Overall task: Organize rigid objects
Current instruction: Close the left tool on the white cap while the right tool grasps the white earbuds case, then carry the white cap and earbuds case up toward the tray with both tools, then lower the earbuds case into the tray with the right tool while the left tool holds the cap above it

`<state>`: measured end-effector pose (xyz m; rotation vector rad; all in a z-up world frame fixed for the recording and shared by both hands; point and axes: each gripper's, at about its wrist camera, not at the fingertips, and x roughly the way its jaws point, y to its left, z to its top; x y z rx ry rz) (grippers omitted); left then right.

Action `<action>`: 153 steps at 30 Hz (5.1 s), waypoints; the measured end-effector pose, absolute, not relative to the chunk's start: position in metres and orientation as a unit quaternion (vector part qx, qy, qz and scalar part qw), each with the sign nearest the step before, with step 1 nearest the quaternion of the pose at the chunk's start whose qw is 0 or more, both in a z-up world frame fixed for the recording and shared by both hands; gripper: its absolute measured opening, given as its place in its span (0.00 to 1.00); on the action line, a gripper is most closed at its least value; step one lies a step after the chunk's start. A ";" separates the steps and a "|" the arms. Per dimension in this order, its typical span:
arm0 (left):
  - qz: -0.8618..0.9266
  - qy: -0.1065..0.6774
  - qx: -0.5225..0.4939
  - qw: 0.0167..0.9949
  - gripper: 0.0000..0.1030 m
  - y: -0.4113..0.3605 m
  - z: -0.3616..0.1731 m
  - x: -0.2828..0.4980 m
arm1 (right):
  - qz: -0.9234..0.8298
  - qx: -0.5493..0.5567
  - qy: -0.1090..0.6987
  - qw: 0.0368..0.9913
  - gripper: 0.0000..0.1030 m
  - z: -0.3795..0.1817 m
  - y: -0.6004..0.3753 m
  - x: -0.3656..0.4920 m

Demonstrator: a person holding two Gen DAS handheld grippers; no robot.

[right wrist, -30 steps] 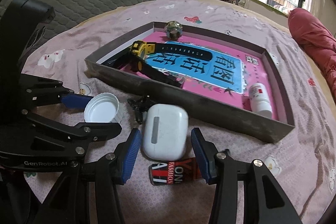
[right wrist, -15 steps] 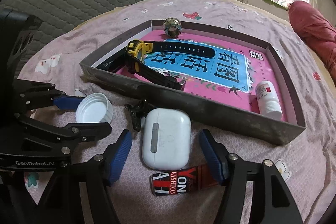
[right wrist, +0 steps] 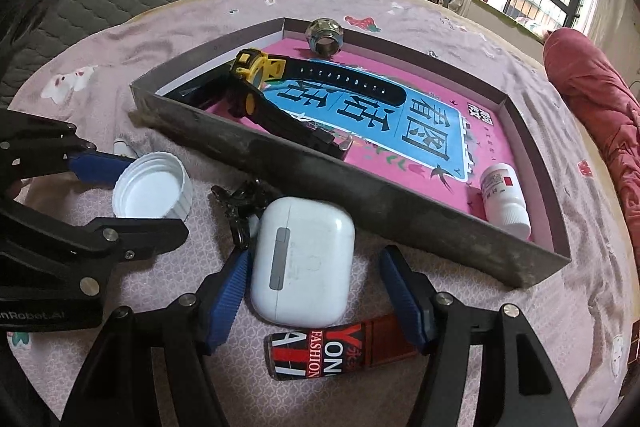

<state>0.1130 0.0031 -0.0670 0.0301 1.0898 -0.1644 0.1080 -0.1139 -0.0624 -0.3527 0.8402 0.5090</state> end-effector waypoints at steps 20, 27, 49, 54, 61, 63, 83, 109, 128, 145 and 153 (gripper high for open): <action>-0.084 0.514 0.004 0.854 0.50 -0.002 -0.066 0.116 | 0.278 -0.143 0.403 0.860 0.45 -0.056 -0.122 0.107; -0.088 0.513 -0.018 0.854 0.50 -0.001 -0.065 0.118 | 0.284 -0.098 0.408 0.862 0.45 -0.050 -0.135 0.110; -0.097 0.489 -0.046 0.866 0.50 0.001 -0.049 0.114 | 0.257 -0.030 0.399 0.880 0.45 -0.030 -0.187 0.107; -0.098 0.482 -0.044 0.870 0.50 0.000 -0.045 0.112 | 0.251 -0.017 0.390 0.886 0.45 -0.024 -0.195 0.109; -0.093 0.472 -0.039 0.876 0.50 0.000 -0.040 0.112 | 0.252 -0.009 0.380 0.890 0.45 -0.018 -0.196 0.110; -0.091 0.466 -0.037 0.879 0.50 -0.001 -0.037 0.111 | 0.252 -0.007 0.375 0.892 0.45 -0.016 -0.196 0.110; -0.067 0.417 -0.066 0.904 0.50 0.023 -0.011 0.116 | 0.245 -0.002 0.332 0.911 0.45 0.001 -0.201 0.110; -0.030 0.417 -0.091 0.904 0.50 0.051 -0.021 0.151 | 0.210 -0.002 0.313 0.926 0.45 0.002 -0.204 0.144; -0.038 0.430 -0.077 0.899 0.50 0.038 -0.032 0.165 | 0.214 -0.034 0.329 0.919 0.45 -0.013 -0.190 0.164; -0.039 0.431 -0.073 0.899 0.50 0.035 -0.033 0.169 | 0.202 -0.067 0.336 0.918 0.45 -0.019 -0.181 0.159; -0.035 0.431 -0.070 0.899 0.50 0.034 -0.034 0.170 | 0.212 -0.086 0.338 0.913 0.45 -0.020 -0.171 0.156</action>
